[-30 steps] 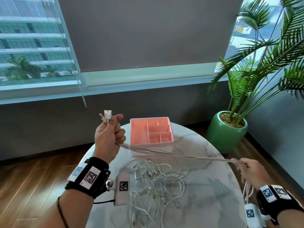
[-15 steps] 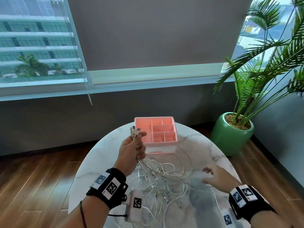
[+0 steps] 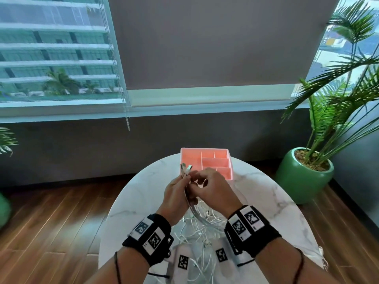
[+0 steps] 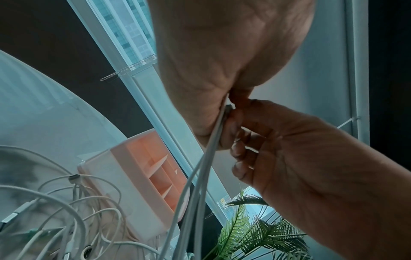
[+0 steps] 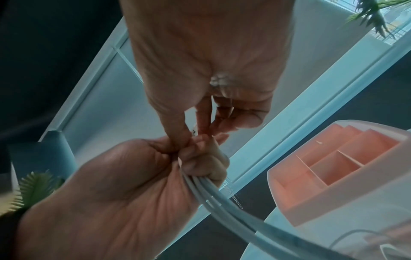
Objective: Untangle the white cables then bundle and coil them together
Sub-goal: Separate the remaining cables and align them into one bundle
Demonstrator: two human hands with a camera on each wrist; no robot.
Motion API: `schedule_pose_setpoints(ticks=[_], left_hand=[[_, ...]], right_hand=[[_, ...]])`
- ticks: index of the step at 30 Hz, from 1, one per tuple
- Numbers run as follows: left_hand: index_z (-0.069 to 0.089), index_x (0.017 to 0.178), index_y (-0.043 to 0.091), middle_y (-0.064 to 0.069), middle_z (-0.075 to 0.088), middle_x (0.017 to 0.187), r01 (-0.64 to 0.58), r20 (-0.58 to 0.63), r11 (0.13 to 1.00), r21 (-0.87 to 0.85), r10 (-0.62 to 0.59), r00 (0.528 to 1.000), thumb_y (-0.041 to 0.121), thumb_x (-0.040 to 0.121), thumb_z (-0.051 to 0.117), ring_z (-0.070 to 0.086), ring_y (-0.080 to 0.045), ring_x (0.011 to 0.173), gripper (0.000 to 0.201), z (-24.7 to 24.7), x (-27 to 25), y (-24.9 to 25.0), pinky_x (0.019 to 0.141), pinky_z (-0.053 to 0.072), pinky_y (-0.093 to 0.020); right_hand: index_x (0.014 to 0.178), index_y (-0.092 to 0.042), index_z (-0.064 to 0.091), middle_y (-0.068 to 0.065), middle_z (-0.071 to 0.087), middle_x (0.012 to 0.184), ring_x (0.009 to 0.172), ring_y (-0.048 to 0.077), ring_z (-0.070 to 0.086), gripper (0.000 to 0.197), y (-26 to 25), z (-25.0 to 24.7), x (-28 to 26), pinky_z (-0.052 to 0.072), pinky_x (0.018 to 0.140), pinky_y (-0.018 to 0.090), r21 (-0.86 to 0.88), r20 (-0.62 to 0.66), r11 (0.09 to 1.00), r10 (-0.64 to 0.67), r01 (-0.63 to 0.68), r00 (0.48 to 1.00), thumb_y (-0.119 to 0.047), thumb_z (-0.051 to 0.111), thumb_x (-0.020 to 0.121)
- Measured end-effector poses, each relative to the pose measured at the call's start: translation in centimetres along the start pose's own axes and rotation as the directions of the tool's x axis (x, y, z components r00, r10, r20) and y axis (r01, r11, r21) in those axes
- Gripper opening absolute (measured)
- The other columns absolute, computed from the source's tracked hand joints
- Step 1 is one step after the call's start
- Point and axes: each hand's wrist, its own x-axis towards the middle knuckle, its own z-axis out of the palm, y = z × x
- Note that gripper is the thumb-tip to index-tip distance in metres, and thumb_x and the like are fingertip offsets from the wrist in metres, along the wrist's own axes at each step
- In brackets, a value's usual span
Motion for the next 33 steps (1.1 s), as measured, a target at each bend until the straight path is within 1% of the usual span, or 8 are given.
schedule_pose_setpoints(ticks=[5, 8, 16, 22, 24, 28, 30, 33], left_hand=[[0.068, 0.096, 0.002, -0.009, 0.06, 0.068, -0.007, 0.001, 1.0, 0.006, 0.007, 1.0, 0.011, 0.105, 0.042, 0.046, -0.018, 0.052, 0.029, -0.2, -0.4, 0.0, 0.049, 0.037, -0.027], [0.067, 0.099, 0.002, -0.008, 0.062, 0.065, -0.011, 0.029, 1.0, 0.014, 0.01, 1.0, 0.013, 0.105, 0.041, 0.048, -0.018, 0.053, 0.028, -0.2, -0.6, -0.1, 0.053, 0.037, -0.029], [0.062, 0.106, -0.005, -0.02, 0.064, 0.073, -0.047, 0.194, 0.996, 0.079, 0.031, 0.981, 0.018, 0.108, 0.036, 0.056, -0.028, 0.057, 0.035, -0.3, -0.3, -1.0, 0.055, 0.045, -0.034], [0.057, 0.093, 0.005, -0.012, 0.055, 0.06, -0.098, 0.184, 0.95, 0.297, 0.044, 0.982, 0.021, 0.11, 0.03, 0.047, -0.021, 0.046, 0.035, -0.2, 0.2, -0.7, 0.051, 0.039, -0.031], [0.053, 0.086, 0.009, -0.006, 0.042, 0.059, -0.072, 0.138, 0.937, 0.342, 0.026, 0.99, 0.023, 0.111, 0.028, 0.036, -0.016, 0.047, 0.038, 0.0, 0.1, -0.4, 0.048, 0.033, -0.026], [0.042, 0.082, 0.011, 0.005, 0.034, 0.052, 0.048, 0.087, 0.928, 0.369, -0.086, 0.993, 0.021, 0.112, 0.02, 0.029, -0.008, 0.044, 0.038, 0.7, 0.3, -0.6, 0.044, 0.025, -0.022], [0.035, 0.076, 0.013, 0.005, 0.033, 0.052, 0.08, 0.094, 0.92, 0.384, -0.125, 0.988, 0.014, 0.11, 0.019, 0.029, -0.009, 0.045, 0.037, 1.0, 0.2, -0.7, 0.045, 0.024, -0.023], [0.037, 0.073, 0.016, -0.001, 0.031, 0.063, 0.055, 0.175, 0.93, 0.363, -0.126, 0.976, 0.012, 0.104, 0.03, 0.029, -0.012, 0.053, 0.032, 0.7, -0.2, -0.5, 0.05, 0.023, -0.026]], right_hand=[[0.09, -0.019, 0.076, -0.002, 0.069, 0.086, 0.072, 0.007, 0.068, 0.017, -0.4, 0.6, 0.3, 0.058, 0.065, 0.025, 0.067, -0.025, 0.996, 0.061, -0.059, 0.998, -0.013, 0.075, 0.075], [0.083, -0.011, 0.072, -0.007, 0.067, 0.063, 0.057, 0.015, 0.067, 0.008, -0.3, 0.8, 0.5, 0.059, 0.058, 0.035, 0.168, -0.046, 0.974, 0.159, -0.149, 0.986, -0.006, 0.074, 0.078], [0.092, 0.0, 0.069, 0.005, 0.07, 0.077, 0.063, 0.009, 0.066, 0.007, -0.2, -0.1, 0.9, 0.052, 0.054, 0.023, 0.52, -0.071, 0.818, 0.33, -0.247, 0.941, -0.004, 0.071, 0.086], [0.093, 0.001, 0.07, 0.0, 0.068, 0.071, 0.057, -0.003, 0.063, 0.006, -0.7, -1.1, 1.0, 0.047, 0.059, 0.011, 0.43, -0.056, 0.887, 0.209, -0.165, 0.976, 0.001, 0.065, 0.09], [0.095, -0.006, 0.073, -0.008, 0.067, 0.069, 0.058, -0.002, 0.061, 0.011, -0.8, -1.1, 1.0, 0.048, 0.063, 0.014, 0.349, -0.054, 0.927, 0.168, -0.139, 0.984, -0.014, 0.066, 0.092], [0.13, -0.022, 0.059, -0.005, 0.063, 0.118, 0.103, 0.011, 0.062, 0.053, -0.5, -0.5, 1.4, 0.049, 0.098, 0.033, 0.001, -0.015, 0.991, 0.133, -0.133, 0.991, -0.046, 0.071, 0.084], [0.135, -0.02, 0.056, 0.0, 0.062, 0.126, 0.111, 0.014, 0.06, 0.047, -0.9, -0.7, 1.6, 0.047, 0.102, 0.035, -0.114, 0.067, 0.988, 0.112, -0.104, 0.991, -0.039, 0.063, 0.093], [0.116, -0.018, 0.065, -0.002, 0.071, 0.1, 0.094, 0.014, 0.066, 0.021, -1.0, -1.1, 1.9, 0.053, 0.088, 0.033, -0.113, 0.126, 0.993, 0.05, -0.036, 0.991, -0.026, 0.056, 0.099]])
